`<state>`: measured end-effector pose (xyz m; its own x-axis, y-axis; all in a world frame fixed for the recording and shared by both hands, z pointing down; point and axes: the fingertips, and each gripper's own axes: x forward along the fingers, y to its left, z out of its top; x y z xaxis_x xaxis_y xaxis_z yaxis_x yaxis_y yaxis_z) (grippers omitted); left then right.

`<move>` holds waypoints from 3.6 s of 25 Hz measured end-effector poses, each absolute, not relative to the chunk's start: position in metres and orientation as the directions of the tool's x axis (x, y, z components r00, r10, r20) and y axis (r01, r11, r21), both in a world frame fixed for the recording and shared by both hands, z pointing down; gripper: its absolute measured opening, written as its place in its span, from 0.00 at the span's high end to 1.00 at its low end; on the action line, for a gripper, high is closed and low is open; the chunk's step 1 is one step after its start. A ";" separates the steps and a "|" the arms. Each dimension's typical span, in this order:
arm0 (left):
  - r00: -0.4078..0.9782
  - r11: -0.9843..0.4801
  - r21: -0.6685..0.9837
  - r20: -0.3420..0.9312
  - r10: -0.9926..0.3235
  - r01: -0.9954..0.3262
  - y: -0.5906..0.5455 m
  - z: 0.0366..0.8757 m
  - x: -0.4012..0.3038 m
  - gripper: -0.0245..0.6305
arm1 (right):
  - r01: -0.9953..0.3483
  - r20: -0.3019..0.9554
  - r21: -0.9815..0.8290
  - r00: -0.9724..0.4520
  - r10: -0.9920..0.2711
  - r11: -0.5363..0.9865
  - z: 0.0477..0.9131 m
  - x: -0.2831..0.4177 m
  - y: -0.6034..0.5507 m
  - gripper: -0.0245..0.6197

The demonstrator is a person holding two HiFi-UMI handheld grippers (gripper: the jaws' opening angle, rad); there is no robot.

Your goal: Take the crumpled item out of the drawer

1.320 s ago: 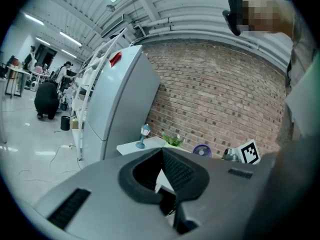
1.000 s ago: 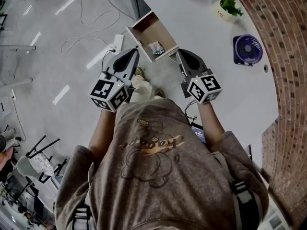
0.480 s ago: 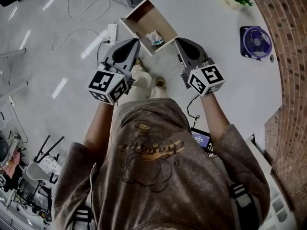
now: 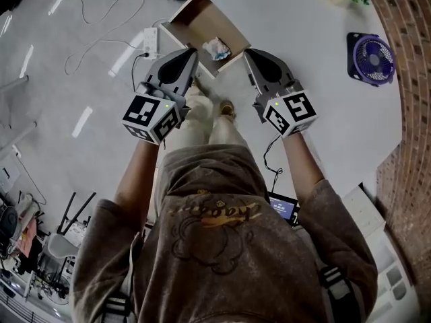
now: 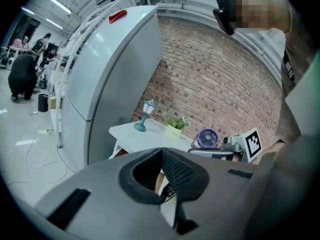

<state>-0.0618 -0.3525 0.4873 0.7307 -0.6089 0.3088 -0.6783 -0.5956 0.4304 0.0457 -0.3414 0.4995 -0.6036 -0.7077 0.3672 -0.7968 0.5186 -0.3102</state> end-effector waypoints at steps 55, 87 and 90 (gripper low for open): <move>0.825 -0.714 0.436 0.425 -0.373 -0.548 -0.366 0.587 -0.036 0.38 | -0.851 0.407 -0.331 -0.519 -0.752 0.408 0.562 0.047 -0.333 0.97; 0.436 -0.964 0.141 0.870 0.230 0.226 -0.353 0.801 0.036 0.36 | -0.873 0.435 -0.352 -0.473 -0.767 0.339 0.564 0.073 -0.328 0.97; 0.389 -0.948 0.150 0.885 0.255 0.280 -0.353 0.816 0.037 0.36 | -0.875 0.439 -0.362 -0.465 -0.769 0.322 0.567 0.074 -0.327 0.97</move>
<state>0.0370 -0.3526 0.8159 0.3892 0.2546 0.8852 0.2799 -0.9483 0.1497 0.0743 -0.3270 0.5673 -0.4650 -0.7686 0.4393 -0.8747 0.3224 -0.3618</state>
